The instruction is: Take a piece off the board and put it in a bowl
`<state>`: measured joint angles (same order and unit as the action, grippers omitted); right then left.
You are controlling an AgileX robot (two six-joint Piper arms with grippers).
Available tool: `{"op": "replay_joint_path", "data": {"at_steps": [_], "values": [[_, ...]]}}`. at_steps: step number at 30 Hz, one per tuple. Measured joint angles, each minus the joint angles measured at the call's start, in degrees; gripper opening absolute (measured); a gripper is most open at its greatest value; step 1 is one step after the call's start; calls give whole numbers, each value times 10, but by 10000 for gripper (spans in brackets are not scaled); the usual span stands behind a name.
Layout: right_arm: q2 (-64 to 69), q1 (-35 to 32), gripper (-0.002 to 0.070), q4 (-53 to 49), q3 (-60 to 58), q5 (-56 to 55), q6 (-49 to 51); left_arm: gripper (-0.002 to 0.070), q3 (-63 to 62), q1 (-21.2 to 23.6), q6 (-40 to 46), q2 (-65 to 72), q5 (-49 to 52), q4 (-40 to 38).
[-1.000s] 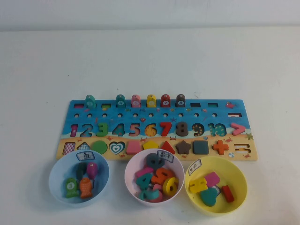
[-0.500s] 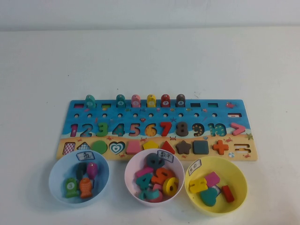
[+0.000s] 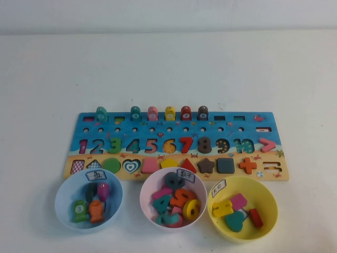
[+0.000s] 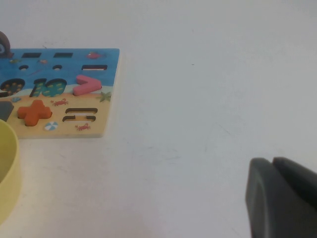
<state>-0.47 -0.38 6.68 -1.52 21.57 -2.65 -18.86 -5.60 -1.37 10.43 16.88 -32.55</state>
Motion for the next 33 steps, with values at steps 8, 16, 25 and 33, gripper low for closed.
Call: {"op": "replay_joint_path", "data": {"at_steps": [8, 16, 25, 33], "values": [[0, 0, -17, 1, 0, 0, 0, -4, -354, 0, 152, 308, 372, 98], [0, 0, -17, 1, 0, 0, 0, -4, -572, 0, 173, 577, 505, 183], [0, 0, -17, 1, 0, 0, 0, -4, -682, -83, 145, 802, 537, 270], [0, 0, -17, 1, 0, 0, 0, -4, -713, -160, 131, 927, 535, 293]]}}
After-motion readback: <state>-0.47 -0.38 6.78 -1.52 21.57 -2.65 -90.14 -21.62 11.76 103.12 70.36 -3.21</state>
